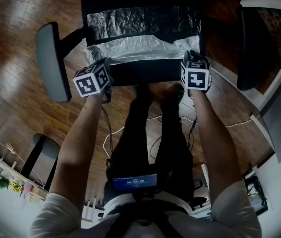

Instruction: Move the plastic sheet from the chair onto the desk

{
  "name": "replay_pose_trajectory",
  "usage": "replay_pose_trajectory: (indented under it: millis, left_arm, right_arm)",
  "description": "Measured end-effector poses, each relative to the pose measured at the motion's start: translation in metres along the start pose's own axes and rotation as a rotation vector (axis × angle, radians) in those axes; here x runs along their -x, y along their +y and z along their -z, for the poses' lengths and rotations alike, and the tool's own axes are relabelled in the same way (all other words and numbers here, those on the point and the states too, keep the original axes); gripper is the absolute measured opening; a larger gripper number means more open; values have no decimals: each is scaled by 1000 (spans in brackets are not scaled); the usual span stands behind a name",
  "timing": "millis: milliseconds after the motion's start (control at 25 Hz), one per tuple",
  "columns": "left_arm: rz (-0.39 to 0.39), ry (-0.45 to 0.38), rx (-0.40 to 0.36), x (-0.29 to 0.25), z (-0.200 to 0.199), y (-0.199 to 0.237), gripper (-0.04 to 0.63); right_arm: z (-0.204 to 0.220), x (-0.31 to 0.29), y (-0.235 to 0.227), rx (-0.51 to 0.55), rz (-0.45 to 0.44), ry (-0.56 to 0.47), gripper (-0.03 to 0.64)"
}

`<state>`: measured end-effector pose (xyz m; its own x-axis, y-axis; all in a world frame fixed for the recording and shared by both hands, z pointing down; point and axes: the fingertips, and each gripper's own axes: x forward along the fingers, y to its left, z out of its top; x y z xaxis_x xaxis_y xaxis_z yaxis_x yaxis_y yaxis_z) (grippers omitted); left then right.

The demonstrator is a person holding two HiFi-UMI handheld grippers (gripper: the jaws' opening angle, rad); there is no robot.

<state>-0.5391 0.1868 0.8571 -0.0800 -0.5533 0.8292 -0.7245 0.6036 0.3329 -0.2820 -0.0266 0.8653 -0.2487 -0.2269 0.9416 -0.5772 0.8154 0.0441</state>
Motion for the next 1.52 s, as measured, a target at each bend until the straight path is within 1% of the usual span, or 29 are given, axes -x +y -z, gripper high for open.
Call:
replay_pose_trajectory:
  millis: [80,240,520,720,960,1240,1520]
  left_arm:
    - [7,-3,-1,4,0,-2,0]
    - [36,-24,9,15,-2,-9,0]
    - [76,-71,-2,33,-5,-19,0]
    - [105,-76,25,49,0,-27,0]
    - [129,-92,-14,63,3,-40,0]
    - [173,-109,-43,92,-7,-62,0]
    - [237,-128,-33,129,-29,-96,0]
  right_arm:
    - [1,2,1,-3,-7,-4,26]
    - [-6,14,3,-16,-21,-56,14]
    - [-3,36,9,-21,-38,-89,8]
    - [-2,54,10,-24,-26,-127,6]
    - [4,74,13,-31,-26,-136,6]
    - [3,113,16,-67,-17,-181,6]
    - [-8,163,15,-80,-3,-215,5]
